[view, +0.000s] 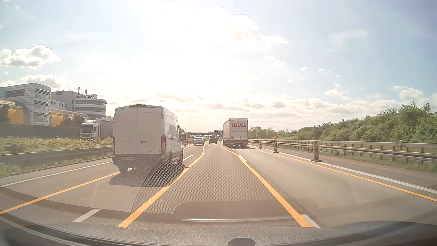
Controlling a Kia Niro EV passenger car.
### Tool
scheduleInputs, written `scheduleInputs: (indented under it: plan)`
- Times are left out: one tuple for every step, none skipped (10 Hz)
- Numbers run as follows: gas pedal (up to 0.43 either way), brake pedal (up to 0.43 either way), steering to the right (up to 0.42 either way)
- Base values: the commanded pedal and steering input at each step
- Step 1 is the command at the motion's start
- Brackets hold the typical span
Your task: Follow the waypoints while adhering to traffic rules and regulations
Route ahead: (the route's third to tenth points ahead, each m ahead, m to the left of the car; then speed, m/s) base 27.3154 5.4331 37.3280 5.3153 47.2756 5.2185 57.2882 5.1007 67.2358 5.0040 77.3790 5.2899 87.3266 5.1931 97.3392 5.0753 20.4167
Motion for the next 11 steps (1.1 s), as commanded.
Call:
scheduleInputs:
  plan:
    - [0.047,0.000,-0.001]
    - [0.047,0.000,-0.001]
    - [0.079,0.000,-0.002]
    - [0.087,0.000,-0.003]
    - [0.087,0.000,-0.006]
    - [0.087,0.000,-0.009]
    - [0.087,0.000,-0.010]
    - [0.087,0.000,-0.009]
    - [0.087,0.000,-0.010]
    - [0.087,0.000,-0.009]
    - [0.087,0.000,-0.009]
